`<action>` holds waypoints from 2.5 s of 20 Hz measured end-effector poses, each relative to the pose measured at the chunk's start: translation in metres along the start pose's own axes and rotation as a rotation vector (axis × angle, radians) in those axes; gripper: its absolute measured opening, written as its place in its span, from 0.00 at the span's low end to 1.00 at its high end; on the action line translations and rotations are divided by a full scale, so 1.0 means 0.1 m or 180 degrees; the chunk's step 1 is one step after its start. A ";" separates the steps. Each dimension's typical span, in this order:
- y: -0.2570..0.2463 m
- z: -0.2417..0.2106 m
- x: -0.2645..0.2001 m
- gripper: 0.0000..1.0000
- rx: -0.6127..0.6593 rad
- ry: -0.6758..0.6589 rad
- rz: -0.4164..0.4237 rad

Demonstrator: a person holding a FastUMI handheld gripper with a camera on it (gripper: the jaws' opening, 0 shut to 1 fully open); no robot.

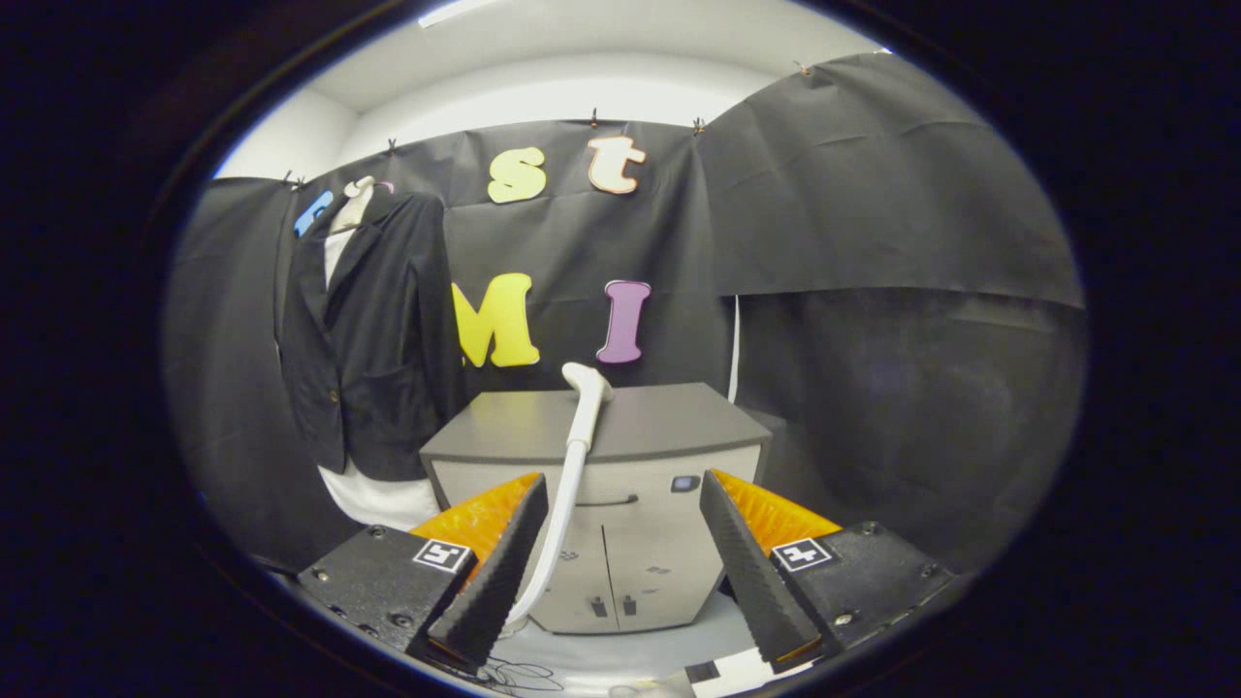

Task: Iron the clothes twice with a garment steamer, once on the left side and once on the right side.

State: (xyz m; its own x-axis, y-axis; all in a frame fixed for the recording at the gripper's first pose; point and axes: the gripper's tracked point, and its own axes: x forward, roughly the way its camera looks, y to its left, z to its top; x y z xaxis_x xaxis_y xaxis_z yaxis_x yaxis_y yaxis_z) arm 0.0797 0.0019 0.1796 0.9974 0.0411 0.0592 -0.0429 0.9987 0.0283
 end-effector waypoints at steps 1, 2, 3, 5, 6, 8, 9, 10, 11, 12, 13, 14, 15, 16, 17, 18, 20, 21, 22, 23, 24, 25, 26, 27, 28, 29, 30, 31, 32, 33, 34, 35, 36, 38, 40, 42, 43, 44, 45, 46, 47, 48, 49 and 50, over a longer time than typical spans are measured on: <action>0.02 0.13 0.14 0.98 0.0013 -0.0014 0.0043; 0.02 0.25 0.28 0.98 0.0000 -0.0012 0.0073; 0.04 0.35 0.43 0.98 -0.0028 -0.0020 0.0108; 0.05 0.53 0.78 0.98 -0.0108 0.0012 0.0144; 0.08 0.59 0.95 0.98 -0.0141 0.0035 0.0169; 0.16 0.70 1.27 0.98 -0.0170 0.0098 0.0250; 0.20 0.72 1.43 0.98 -0.0190 0.0165 0.0286; 0.22 0.70 1.62 0.98 -0.0215 0.0240 0.0323; 0.26 0.70 1.76 0.98 -0.0229 0.0301 0.0344; 0.30 0.69 1.93 0.98 -0.0232 0.0376 0.0363; 0.34 0.65 2.07 0.98 -0.0232 0.0452 0.0403; 0.38 0.63 2.21 0.98 -0.0224 0.0503 0.0436; 0.42 0.58 2.36 0.98 -0.0228 0.0586 0.0443; 0.44 0.53 2.47 0.98 -0.0242 0.0646 0.0454; 0.45 0.47 2.59 0.98 -0.0261 0.0711 0.0454; 0.46 0.39 2.71 0.98 -0.0288 0.0791 0.0450; 0.50 0.21 2.90 0.97 -0.0309 0.0964 0.0470; 0.54 0.13 2.99 0.97 -0.0318 0.1045 0.0485; 0.55 0.05 3.06 0.97 -0.0327 0.1123 0.0482; 0.56 -0.01 3.13 0.97 -0.0347 0.1188 0.0467; 0.56 -0.09 3.21 0.97 -0.0364 0.1267 0.0447; 0.57 -0.18 3.22 0.96 -0.0358 0.1348 0.0452; 0.60 -0.26 3.23 0.95 -0.0335 0.1435 0.0470; 0.60 -0.33 3.26 0.95 -0.0308 0.1512 0.0468; 0.59 -0.36 3.29 0.93 -0.0288 0.1546 0.0470; 0.61 -0.36 3.32 0.92 -0.0275 0.1554 0.0464; 0.61 -0.36 3.34 0.88 -0.0262 0.1570 0.0461; 0.60 -0.39 3.32 0.84 -0.0243 0.1603 0.0468; 0.60 -0.42 3.32 0.80 -0.0196 0.1658 0.0475; 0.61 -0.47 3.31 0.79 -0.0150 0.1711 0.0479; 0.61 -0.51 3.33 0.72 -0.0111 0.1760 0.0486; 0.64 -0.49 3.36 0.69 -0.0105 0.1718 0.0500; 0.65 -0.52 3.37 0.64 -0.0086 0.1746 0.0544; 0.67 -0.49 3.33 0.57 -0.0037 0.1726 0.0574; 0.67 -0.51 3.35 0.51 0.0058 0.1715 0.0565; 0.69 -0.48 3.35 0.45 0.0207 0.1716 0.0685; 0.73 -0.49 3.32 0.43 0.0312 0.1730 0.0764; 0.75 -0.48 3.31 0.38 0.0366 0.1744 0.0822; 0.76 -0.50 3.34 0.37 0.0399 0.1718 0.0857; 0.76 -0.48 3.35 0.35 0.0402 0.1674 0.0902; 0.78 -0.45 3.33 0.34 0.0400 0.1626 0.0952; 0.80 -0.43 3.31 0.33 0.0392 0.1570 0.1008; 0.83 -0.40 3.30 0.33 0.0420 0.1498 0.1063; 0.86 -0.36 3.27 0.33 0.0416 0.1438 0.1151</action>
State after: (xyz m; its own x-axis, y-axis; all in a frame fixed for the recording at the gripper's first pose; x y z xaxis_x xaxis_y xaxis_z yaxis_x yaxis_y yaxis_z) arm 0.4040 0.1019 0.1658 0.8427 0.4158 -0.3420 -0.3629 0.9079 0.2098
